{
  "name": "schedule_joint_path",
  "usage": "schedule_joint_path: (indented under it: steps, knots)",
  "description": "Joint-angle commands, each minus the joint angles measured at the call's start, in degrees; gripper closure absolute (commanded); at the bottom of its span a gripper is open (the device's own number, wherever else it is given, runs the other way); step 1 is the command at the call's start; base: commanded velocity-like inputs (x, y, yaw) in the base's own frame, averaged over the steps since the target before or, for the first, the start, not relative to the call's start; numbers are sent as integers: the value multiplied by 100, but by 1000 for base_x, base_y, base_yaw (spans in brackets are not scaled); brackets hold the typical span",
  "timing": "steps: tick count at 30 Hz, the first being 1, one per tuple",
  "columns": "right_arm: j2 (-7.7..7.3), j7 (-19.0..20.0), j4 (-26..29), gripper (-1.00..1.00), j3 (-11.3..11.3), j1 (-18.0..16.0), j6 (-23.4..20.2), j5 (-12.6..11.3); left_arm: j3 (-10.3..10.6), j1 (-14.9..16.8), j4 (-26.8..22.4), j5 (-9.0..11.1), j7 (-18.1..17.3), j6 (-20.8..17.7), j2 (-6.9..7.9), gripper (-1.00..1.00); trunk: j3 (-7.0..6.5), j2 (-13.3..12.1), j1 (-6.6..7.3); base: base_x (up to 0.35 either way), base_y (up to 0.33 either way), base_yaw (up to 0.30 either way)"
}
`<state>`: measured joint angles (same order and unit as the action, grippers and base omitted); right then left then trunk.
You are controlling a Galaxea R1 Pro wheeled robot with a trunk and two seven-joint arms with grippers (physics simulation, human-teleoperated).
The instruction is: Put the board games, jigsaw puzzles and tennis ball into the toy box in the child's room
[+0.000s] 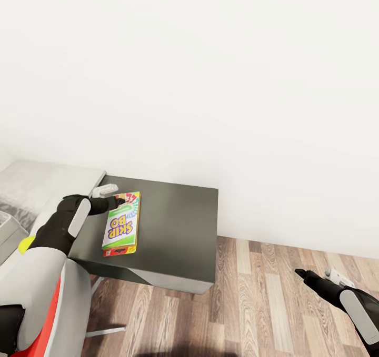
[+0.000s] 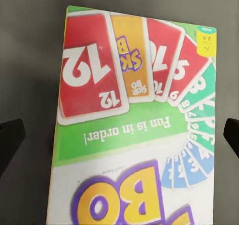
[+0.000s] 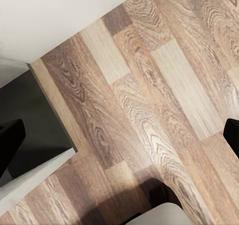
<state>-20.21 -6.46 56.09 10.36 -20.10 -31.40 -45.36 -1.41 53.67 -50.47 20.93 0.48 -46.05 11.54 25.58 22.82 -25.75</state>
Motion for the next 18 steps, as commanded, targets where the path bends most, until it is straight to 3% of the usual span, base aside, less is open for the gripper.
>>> schedule_joint_path:
  steps: [1, 11, 18]
  knots:
    - [-1, -49, 16, -100, -1, -2, -24, -60, -10, 5, 24, 26, 10, -32, -3, -100, 9, 10, -3, 0, 0, 0]
    - [-1, -49, 29, -100, -7, -2, -23, -60, -27, 52, 781, 51, -56, 20, 2, -100, 10, 10, -3, 0, 0, 0]
    - [-1, -49, 25, -100, -7, -2, -22, -60, -33, 59, 878, 61, -80, 25, 5, -100, 42, 10, -3, 0, 0, 0]
